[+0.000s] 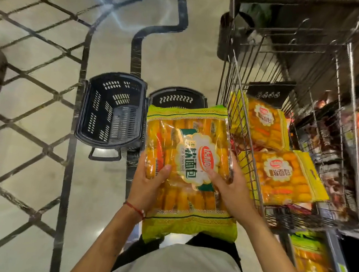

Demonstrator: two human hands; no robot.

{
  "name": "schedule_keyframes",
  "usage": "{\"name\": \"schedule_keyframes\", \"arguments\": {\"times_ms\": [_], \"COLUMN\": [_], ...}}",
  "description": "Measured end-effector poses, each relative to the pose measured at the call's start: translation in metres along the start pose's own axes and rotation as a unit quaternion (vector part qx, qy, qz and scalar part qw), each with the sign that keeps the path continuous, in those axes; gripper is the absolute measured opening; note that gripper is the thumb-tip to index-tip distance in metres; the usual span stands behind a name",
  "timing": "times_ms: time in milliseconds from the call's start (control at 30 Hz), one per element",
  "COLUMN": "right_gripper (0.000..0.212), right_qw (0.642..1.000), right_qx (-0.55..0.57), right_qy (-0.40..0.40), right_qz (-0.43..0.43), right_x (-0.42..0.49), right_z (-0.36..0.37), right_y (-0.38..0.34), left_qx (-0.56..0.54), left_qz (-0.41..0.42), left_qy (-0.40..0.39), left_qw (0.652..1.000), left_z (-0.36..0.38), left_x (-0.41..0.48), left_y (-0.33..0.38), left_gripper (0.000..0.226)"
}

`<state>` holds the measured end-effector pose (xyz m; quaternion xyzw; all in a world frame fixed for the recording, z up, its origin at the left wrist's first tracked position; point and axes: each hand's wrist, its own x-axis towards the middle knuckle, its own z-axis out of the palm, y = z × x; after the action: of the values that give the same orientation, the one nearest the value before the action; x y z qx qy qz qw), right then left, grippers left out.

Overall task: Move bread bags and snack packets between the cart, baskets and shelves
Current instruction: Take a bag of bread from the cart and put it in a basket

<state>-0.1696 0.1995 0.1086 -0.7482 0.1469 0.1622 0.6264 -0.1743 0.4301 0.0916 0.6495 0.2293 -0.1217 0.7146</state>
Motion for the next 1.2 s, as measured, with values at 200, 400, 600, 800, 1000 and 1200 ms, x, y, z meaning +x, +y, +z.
{"name": "schedule_keyframes", "arguments": {"times_ms": [200,400,600,800,1000,1200], "right_gripper": [0.078,0.069,0.076,0.082,0.069,0.050], "right_qw": [1.000,0.998,0.994,0.994,0.994,0.992], "right_qx": [-0.002,-0.011,-0.074,-0.052,-0.031,-0.068], "right_qy": [0.002,-0.025,-0.041,-0.020,-0.011,0.006], "right_qz": [0.027,0.050,0.070,0.091,0.102,0.110], "right_x": [0.039,0.103,0.189,0.269,0.353,0.445], "right_z": [0.038,0.039,0.031,0.042,0.068,0.090], "right_y": [-0.014,-0.018,-0.002,0.044,0.114,0.195], "left_qx": [-0.003,0.011,0.038,0.055,0.072,0.162], "left_qz": [-0.022,-0.046,-0.075,-0.101,-0.118,-0.082], "left_qy": [-0.005,0.018,0.065,0.107,0.095,0.086], "left_qw": [1.000,0.999,0.994,0.988,0.986,0.979], "left_z": [-0.032,-0.025,-0.002,0.000,0.000,0.004], "left_x": [0.044,0.100,0.170,0.255,0.350,0.455], "left_y": [0.009,0.010,0.007,-0.028,-0.099,-0.191], "left_gripper": [0.059,0.060,0.059,0.061,0.063,0.040]}}
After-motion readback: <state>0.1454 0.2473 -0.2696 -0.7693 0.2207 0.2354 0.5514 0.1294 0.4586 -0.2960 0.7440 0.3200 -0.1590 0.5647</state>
